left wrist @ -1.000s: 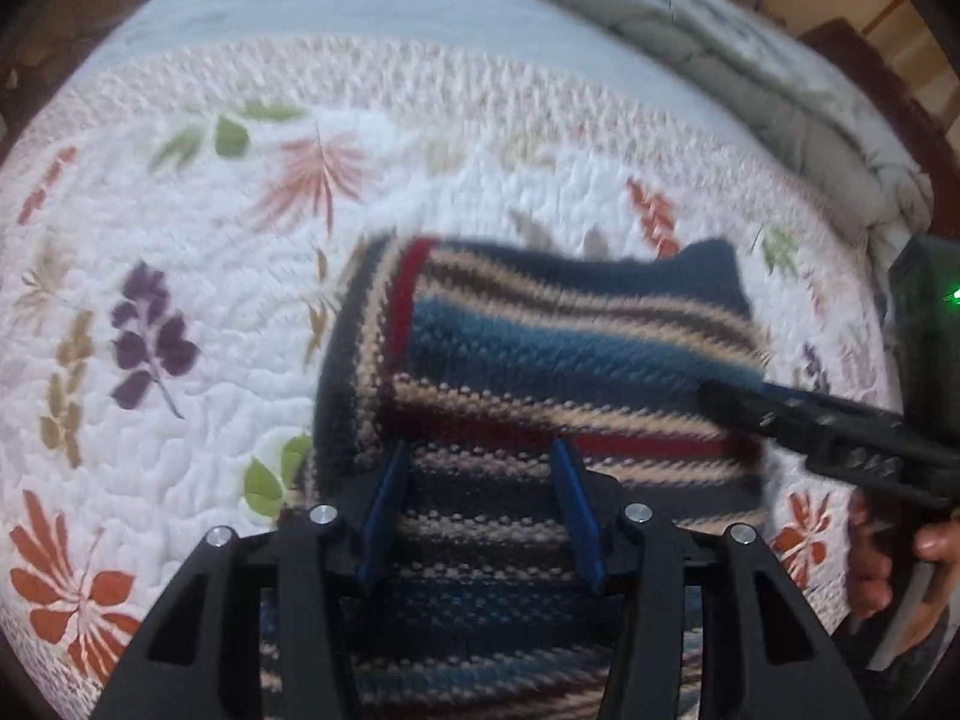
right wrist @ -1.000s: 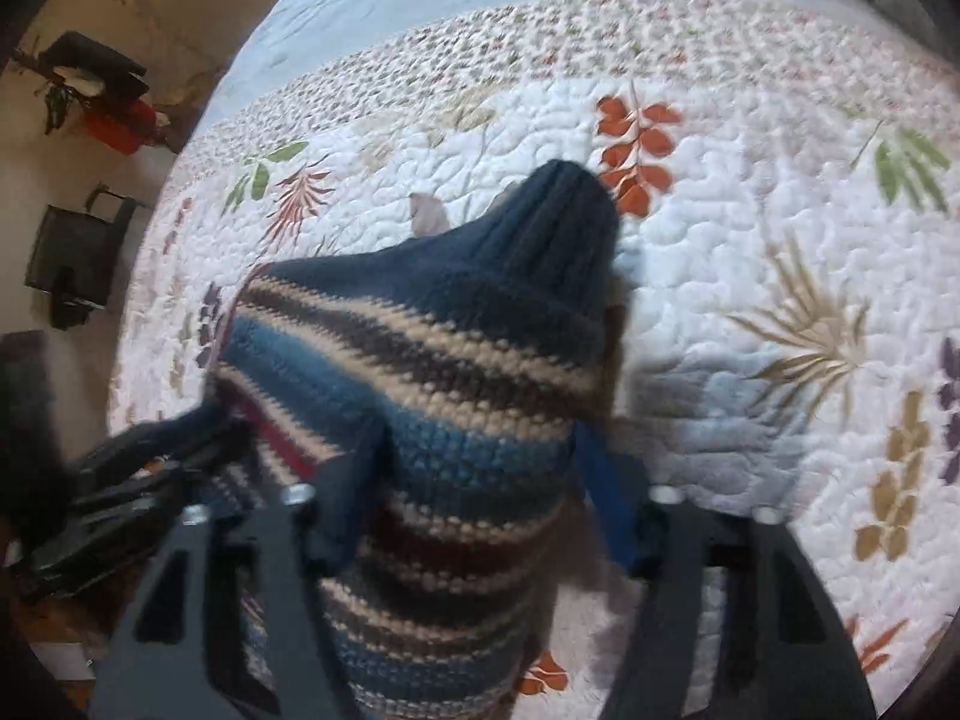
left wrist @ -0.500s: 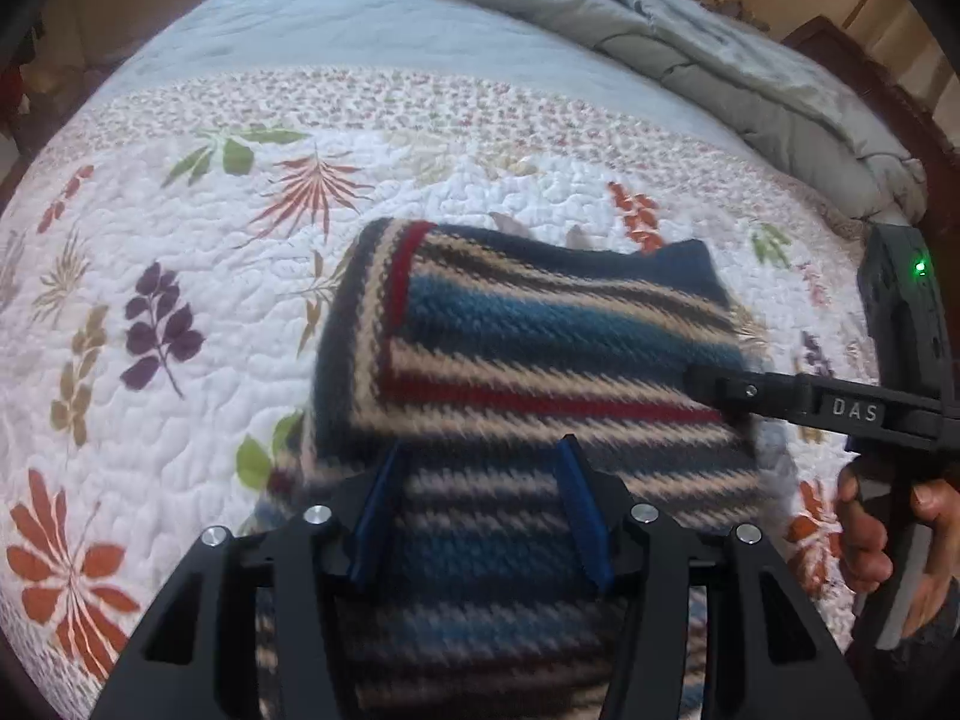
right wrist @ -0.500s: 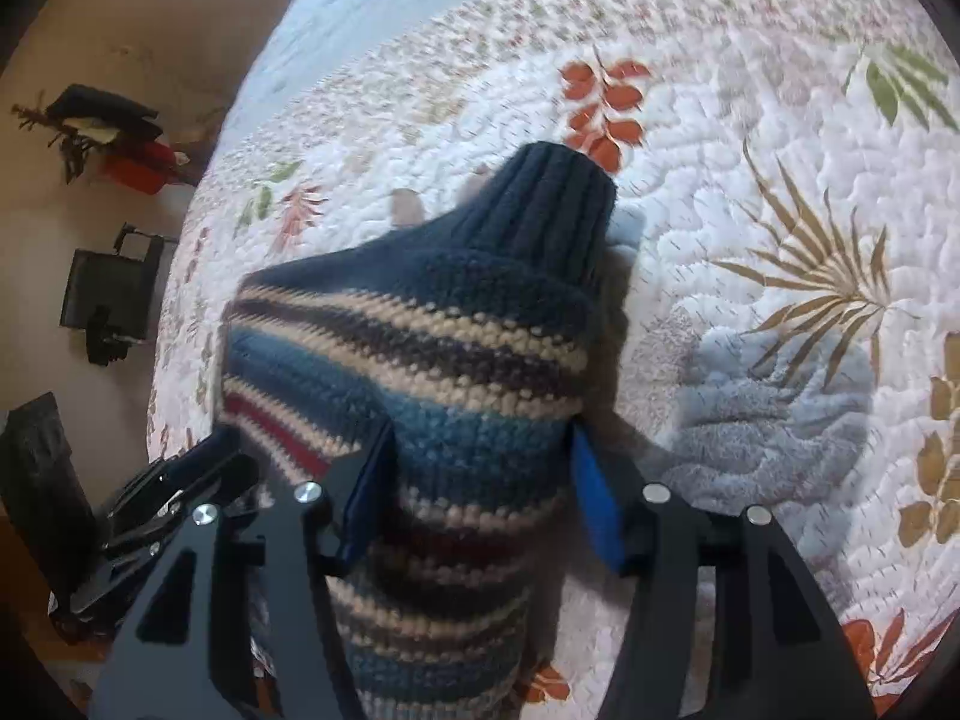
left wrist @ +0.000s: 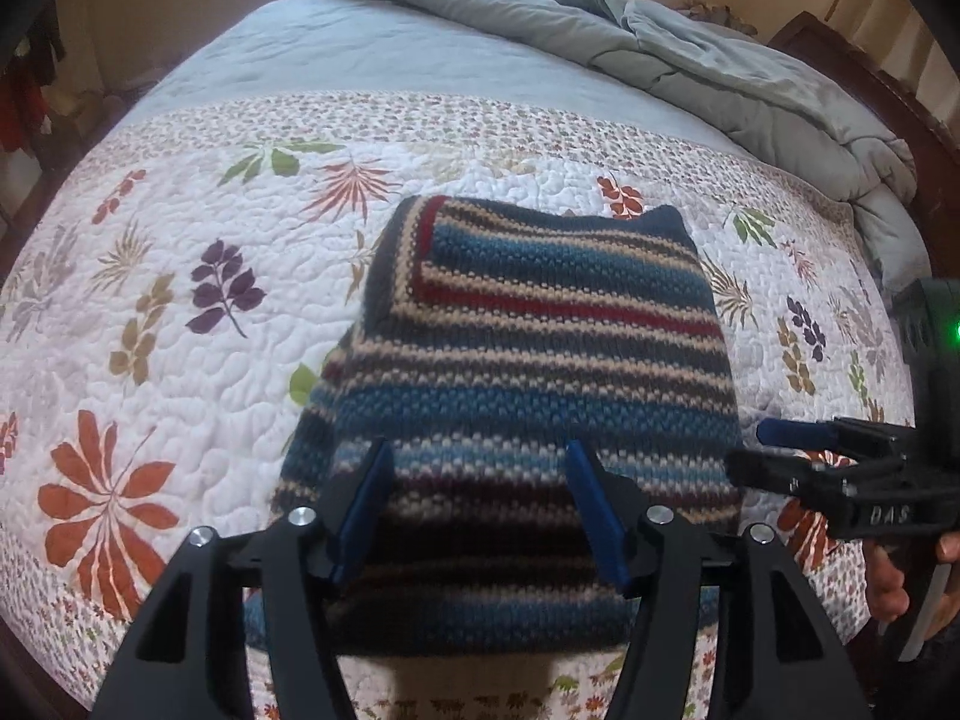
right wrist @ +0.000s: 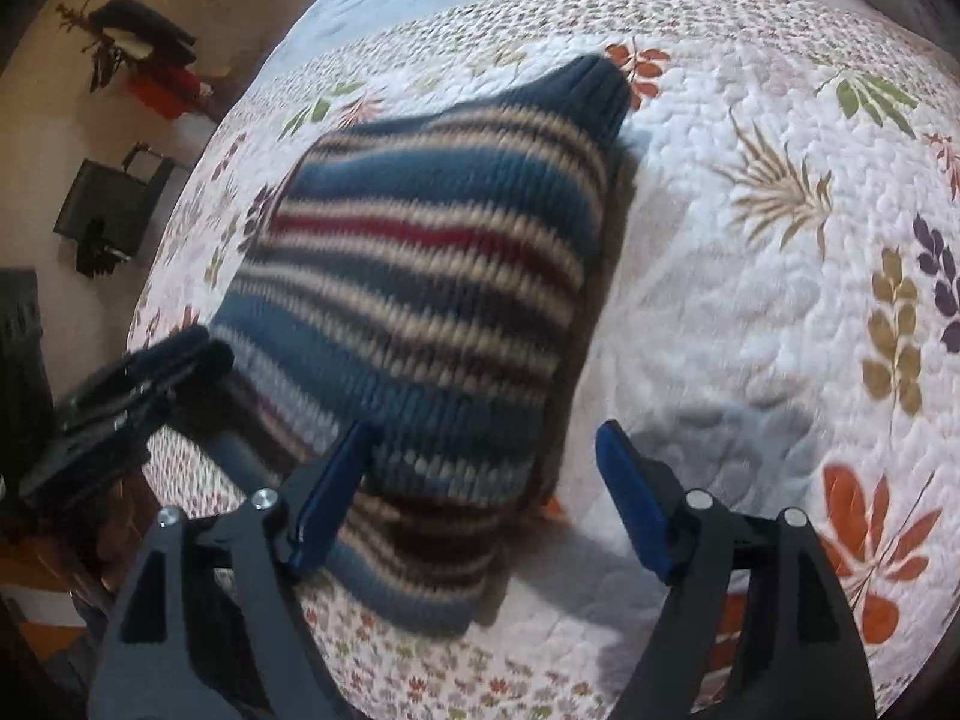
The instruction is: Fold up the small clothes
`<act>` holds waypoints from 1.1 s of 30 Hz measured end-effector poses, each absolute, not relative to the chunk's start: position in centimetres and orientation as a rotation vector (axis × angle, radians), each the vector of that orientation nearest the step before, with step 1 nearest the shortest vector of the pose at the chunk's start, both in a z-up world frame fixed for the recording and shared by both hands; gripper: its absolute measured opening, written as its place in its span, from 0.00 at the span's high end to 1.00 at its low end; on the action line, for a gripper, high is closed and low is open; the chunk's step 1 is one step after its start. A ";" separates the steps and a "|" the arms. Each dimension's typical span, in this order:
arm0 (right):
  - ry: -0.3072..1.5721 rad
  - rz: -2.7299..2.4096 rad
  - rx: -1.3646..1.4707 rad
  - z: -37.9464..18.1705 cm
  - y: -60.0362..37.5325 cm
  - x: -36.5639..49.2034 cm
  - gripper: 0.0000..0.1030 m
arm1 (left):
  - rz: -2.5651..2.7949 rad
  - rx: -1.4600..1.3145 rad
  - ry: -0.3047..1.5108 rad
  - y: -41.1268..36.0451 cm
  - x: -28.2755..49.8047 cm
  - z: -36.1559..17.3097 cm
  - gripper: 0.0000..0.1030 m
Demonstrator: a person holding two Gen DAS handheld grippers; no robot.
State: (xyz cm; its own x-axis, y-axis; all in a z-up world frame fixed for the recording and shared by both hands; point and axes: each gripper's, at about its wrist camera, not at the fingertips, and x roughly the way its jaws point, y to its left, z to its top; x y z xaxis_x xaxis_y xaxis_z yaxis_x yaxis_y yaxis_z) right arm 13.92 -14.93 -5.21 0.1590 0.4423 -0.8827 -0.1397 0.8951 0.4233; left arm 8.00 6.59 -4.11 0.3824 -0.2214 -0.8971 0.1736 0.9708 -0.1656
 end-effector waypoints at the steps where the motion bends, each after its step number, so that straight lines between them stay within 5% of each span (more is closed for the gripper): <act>1: 1.357 0.434 0.275 -5.3 -14.7 13.5 0.23 | -0.254 -0.043 1.150 6.6 7.8 -4.0 0.38; 15: 1.450 0.573 0.428 -10.5 -12.4 14.6 0.16 | -0.115 -0.092 1.194 12.4 10.1 -6.0 0.25; 33: 1.409 0.583 0.496 -7.4 -14.8 14.8 0.15 | -0.369 -0.398 1.388 16.5 15.2 -11.0 0.19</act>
State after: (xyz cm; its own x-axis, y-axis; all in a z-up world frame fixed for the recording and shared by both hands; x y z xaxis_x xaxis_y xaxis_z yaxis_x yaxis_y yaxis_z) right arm 14.78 -14.75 -7.37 0.0658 0.6441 -0.7621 -0.0826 0.7646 0.6392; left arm 15.24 16.51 -11.03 0.1457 -0.4759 -0.8674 0.0181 0.8778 -0.4786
